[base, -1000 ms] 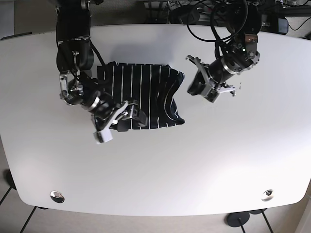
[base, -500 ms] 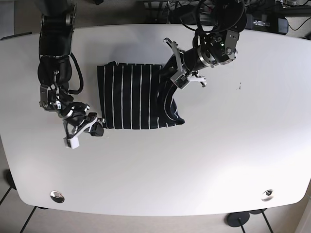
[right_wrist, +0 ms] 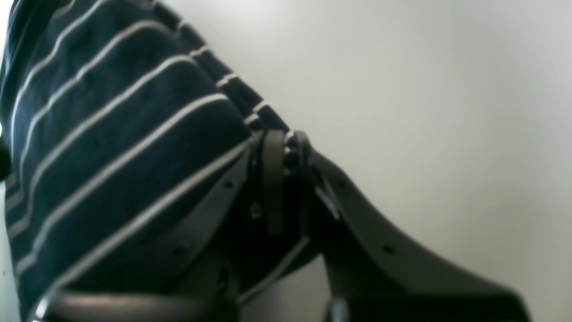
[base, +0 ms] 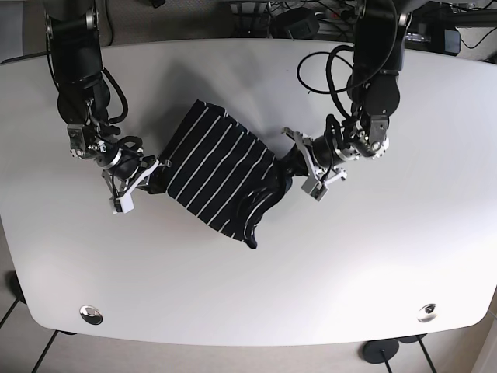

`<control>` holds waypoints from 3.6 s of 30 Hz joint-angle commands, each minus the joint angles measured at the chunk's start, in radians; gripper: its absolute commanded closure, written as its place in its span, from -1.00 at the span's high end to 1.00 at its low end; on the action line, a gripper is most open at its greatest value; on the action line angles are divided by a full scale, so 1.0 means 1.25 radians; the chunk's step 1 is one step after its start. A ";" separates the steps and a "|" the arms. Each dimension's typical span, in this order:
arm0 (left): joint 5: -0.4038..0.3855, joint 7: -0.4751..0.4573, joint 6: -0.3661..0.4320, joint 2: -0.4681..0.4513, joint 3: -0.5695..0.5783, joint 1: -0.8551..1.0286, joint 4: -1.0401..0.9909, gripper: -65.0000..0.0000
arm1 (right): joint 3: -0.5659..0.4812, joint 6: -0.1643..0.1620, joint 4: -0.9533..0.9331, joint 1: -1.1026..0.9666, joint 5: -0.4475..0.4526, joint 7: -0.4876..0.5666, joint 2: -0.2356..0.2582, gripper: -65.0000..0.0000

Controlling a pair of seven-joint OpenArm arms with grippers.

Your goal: Fold the T-shirt properly

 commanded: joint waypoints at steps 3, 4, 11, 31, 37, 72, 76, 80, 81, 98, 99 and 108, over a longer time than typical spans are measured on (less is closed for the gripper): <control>0.014 -0.062 0.010 -0.004 0.002 -0.151 -0.161 -0.87 | 0.006 0.006 0.093 -0.044 0.003 0.012 0.023 -0.91; 0.014 -0.094 0.010 -0.004 0.019 -0.201 -0.227 -0.87 | 0.006 0.006 0.125 -0.070 0.003 0.012 0.023 -0.91; 0.014 -0.128 0.010 -0.012 0.071 -0.297 -0.253 -0.87 | 0.004 -0.002 0.242 -0.166 0.003 0.007 -0.020 -0.91; 0.083 -0.143 0.451 0.057 0.205 0.087 0.321 0.16 | 0.037 0.002 0.333 -0.208 0.003 -0.029 -0.027 -0.91; 0.125 -0.212 0.475 0.084 0.252 0.087 0.064 0.16 | 0.037 0.002 0.338 -0.208 0.004 -0.029 -0.027 -0.91; 0.019 -0.267 -0.049 -0.572 -0.370 0.279 0.108 0.15 | 0.095 0.000 0.428 -0.268 0.002 -0.024 -0.002 -0.91; 0.035 -0.208 -0.049 -0.456 -0.354 0.297 0.275 0.15 | 0.140 0.000 0.428 -0.271 -0.001 -0.024 0.001 -0.91; 0.185 -0.166 -0.049 -0.285 -0.278 0.290 0.465 0.15 | 0.181 0.005 0.435 -0.304 -0.141 -0.004 -0.005 -0.91; 0.222 -0.155 -0.049 -0.231 -0.268 0.294 0.496 0.15 | 0.191 0.005 0.430 -0.312 -0.177 0.022 -0.022 -0.91; 0.424 -0.314 0.308 0.103 0.060 0.540 0.566 -0.12 | 0.269 0.006 0.428 -0.605 -0.361 0.370 -0.107 -0.91; 0.424 -0.384 0.366 0.103 0.073 0.580 0.562 -0.13 | 0.269 0.006 0.428 -0.627 -0.361 0.380 -0.107 -0.91; 0.423 -0.610 0.490 0.094 0.079 0.891 0.571 -0.14 | 0.270 0.006 0.431 -0.820 -0.361 0.496 -0.107 -0.92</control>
